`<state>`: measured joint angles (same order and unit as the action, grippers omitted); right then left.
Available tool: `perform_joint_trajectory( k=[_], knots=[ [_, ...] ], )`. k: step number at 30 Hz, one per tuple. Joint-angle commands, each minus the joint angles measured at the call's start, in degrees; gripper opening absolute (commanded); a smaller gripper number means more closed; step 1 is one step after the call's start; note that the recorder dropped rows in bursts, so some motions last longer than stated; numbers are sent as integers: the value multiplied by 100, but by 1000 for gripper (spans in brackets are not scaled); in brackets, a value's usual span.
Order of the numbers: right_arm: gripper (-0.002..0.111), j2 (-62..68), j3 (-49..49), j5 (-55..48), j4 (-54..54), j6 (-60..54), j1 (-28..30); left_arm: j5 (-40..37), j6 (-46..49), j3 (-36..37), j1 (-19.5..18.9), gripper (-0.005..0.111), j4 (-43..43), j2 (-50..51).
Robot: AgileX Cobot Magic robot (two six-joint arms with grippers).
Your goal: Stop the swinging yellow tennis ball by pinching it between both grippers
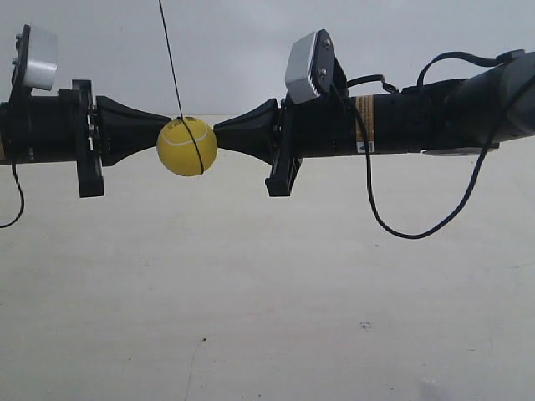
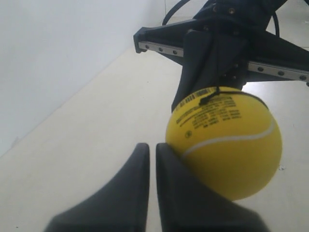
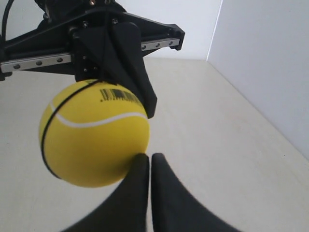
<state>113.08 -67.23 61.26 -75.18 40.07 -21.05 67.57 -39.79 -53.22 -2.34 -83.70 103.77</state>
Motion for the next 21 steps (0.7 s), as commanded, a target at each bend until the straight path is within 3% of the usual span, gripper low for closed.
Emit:
perform_joint_trajectory(
  k=[1, 16, 21],
  knots=[
    [0, -6, -28, 14, -26, -1, -9, 52, -42, -20, 34, 5, -3, 32],
    [0, -6, -31, -175, -26, -133, -9, -151, -52, -20, 23, 5, -3, 32],
    [0, -91, -31, -644, 113, -224, 24, -238, -159, -20, -195, 5, -3, 32]
  ],
)
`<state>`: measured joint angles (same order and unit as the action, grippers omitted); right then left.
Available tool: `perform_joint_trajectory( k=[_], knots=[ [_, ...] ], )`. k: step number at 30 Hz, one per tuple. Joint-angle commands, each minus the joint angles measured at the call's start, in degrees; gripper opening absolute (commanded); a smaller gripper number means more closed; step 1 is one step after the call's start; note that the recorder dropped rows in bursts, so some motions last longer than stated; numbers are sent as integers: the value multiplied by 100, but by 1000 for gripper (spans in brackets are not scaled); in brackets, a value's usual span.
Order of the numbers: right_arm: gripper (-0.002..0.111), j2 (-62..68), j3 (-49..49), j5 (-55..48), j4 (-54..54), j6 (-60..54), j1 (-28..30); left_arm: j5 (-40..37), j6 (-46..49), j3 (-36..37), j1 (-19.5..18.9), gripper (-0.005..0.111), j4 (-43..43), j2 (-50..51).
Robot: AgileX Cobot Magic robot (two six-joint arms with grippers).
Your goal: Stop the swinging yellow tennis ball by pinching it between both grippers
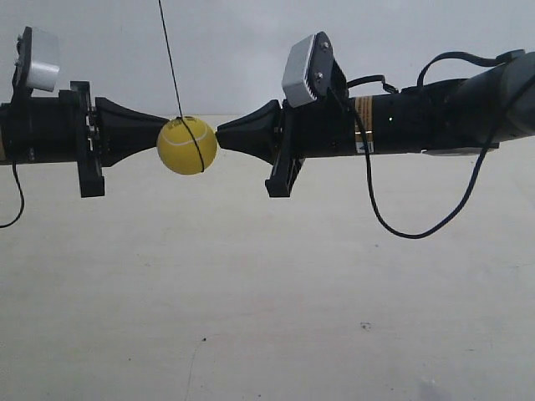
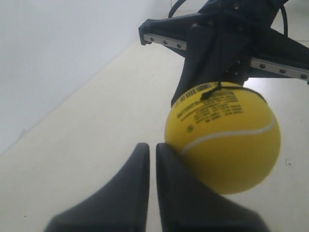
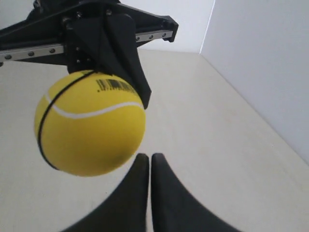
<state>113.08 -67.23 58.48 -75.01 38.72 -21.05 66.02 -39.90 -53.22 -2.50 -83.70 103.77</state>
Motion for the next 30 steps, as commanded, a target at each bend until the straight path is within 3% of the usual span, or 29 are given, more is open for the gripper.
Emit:
perform_joint_trajectory(
  k=[1, 9, 17, 30],
  knots=[
    [0, -104, -31, -381, 96, -89, 51, -83, -176, -20, -239, 5, -3, 32],
    [0, -127, -31, -218, 37, 110, 565, 72, -364, -20, -806, 5, -110, -2],
    [0, -127, -31, 737, -258, 416, 1382, 313, -422, -9, -1240, 5, -309, -149],
    [0, -127, -31, 1148, -729, 1052, 1572, 395, -722, -9, -1287, 5, -834, -188]
  ],
)
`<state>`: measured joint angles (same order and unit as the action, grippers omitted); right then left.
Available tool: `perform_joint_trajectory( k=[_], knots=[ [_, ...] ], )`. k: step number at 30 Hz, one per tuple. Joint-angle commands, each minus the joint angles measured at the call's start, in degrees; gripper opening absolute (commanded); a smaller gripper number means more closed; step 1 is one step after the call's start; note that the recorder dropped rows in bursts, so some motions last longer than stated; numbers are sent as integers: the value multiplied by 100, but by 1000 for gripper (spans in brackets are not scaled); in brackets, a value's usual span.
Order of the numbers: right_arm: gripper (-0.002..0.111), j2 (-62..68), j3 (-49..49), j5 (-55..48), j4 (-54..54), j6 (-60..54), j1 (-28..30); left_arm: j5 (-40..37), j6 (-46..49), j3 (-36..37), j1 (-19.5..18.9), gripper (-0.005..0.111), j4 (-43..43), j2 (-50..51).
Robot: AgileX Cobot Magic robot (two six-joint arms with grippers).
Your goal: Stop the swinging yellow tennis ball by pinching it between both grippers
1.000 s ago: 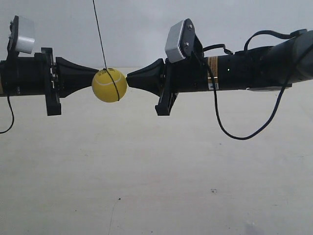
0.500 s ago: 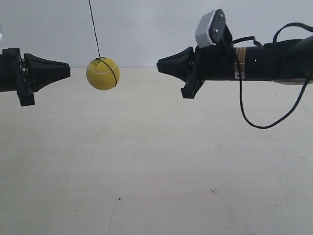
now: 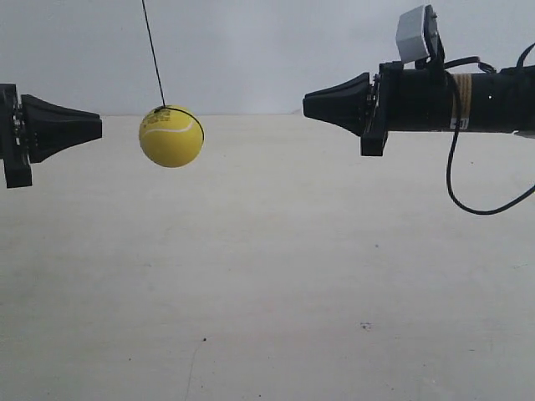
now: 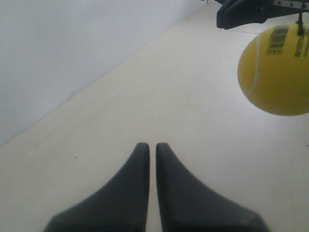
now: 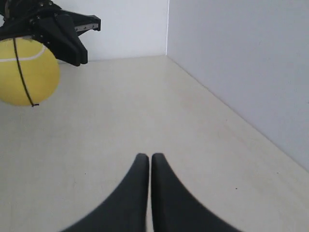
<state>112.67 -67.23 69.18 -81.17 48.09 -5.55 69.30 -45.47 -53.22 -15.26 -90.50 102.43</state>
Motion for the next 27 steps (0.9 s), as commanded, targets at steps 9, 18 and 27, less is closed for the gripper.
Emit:
perform_joint_trajectory(
  k=[9, 18, 27],
  knots=[
    [0, -85, -31, 78, -169, 28, -523, 66, -295, -9, -11, 5, -222, -55],
    [0, -176, -31, 65, -80, -67, -638, 66, -276, -9, 0, 5, -125, -68],
    [0, -1521, -31, -1728, -1180, 749, -638, 66, 145, 400, 0, 5, 478, -1370]
  ],
)
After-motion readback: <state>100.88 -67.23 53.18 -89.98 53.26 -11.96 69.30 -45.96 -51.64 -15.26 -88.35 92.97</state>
